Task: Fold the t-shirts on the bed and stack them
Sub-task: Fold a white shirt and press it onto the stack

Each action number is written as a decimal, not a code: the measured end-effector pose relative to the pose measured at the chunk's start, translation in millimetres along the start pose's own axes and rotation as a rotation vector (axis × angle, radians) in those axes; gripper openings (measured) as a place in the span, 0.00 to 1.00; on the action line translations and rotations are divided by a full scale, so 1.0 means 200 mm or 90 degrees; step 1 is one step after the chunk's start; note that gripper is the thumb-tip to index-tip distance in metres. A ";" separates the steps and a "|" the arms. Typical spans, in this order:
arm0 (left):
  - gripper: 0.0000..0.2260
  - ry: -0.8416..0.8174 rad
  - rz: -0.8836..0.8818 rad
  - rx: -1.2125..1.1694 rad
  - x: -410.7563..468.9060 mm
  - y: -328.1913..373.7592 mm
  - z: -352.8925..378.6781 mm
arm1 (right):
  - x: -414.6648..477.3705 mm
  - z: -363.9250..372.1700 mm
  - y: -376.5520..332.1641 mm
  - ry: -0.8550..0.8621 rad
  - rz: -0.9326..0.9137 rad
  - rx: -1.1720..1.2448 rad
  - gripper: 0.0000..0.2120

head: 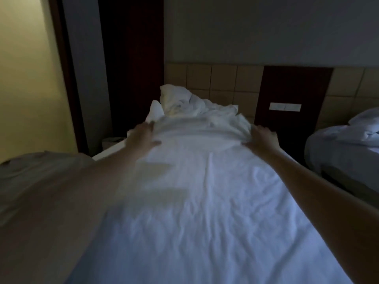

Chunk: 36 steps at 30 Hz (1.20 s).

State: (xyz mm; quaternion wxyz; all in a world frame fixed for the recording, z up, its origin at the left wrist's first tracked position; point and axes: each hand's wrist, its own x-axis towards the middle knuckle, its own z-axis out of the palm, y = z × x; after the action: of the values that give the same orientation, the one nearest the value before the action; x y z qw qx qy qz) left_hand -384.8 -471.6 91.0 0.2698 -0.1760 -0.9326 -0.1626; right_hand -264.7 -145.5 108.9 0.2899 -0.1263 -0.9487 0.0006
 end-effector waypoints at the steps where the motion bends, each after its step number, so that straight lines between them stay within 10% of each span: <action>1: 0.24 -0.094 -0.010 0.027 -0.09 -0.03 0.10 | -0.09 0.11 0.02 -0.110 0.000 -0.016 0.22; 5: 0.32 -0.276 -0.010 -0.035 -0.66 -0.17 0.55 | -0.60 0.64 0.10 -0.397 -0.008 0.056 0.26; 10: 0.18 -0.033 0.035 -0.120 -0.88 -0.28 0.78 | -0.85 0.87 0.16 -0.061 -0.008 0.240 0.17; 17: 0.17 0.087 -0.041 -0.231 -0.97 -0.20 0.65 | -0.92 0.85 0.17 0.031 -0.054 0.280 0.17; 22: 0.18 -0.015 -0.037 -0.207 -1.19 -0.21 0.52 | -1.08 0.70 0.21 0.033 -0.134 0.254 0.09; 31: 0.33 -0.281 -0.103 -0.370 -1.47 -0.22 0.23 | -1.39 0.31 0.23 -0.332 -0.094 0.136 0.35; 36: 0.09 -0.329 -0.042 -0.286 -1.45 -0.19 0.09 | -1.44 0.23 0.24 -0.203 0.003 0.323 0.10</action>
State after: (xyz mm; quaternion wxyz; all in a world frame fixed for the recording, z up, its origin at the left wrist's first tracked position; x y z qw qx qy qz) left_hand -179.2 -568.6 -94.6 -0.0264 -0.2362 -0.9162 -0.3225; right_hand -47.4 -164.6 -91.9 0.1598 -0.0504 -0.9515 0.2582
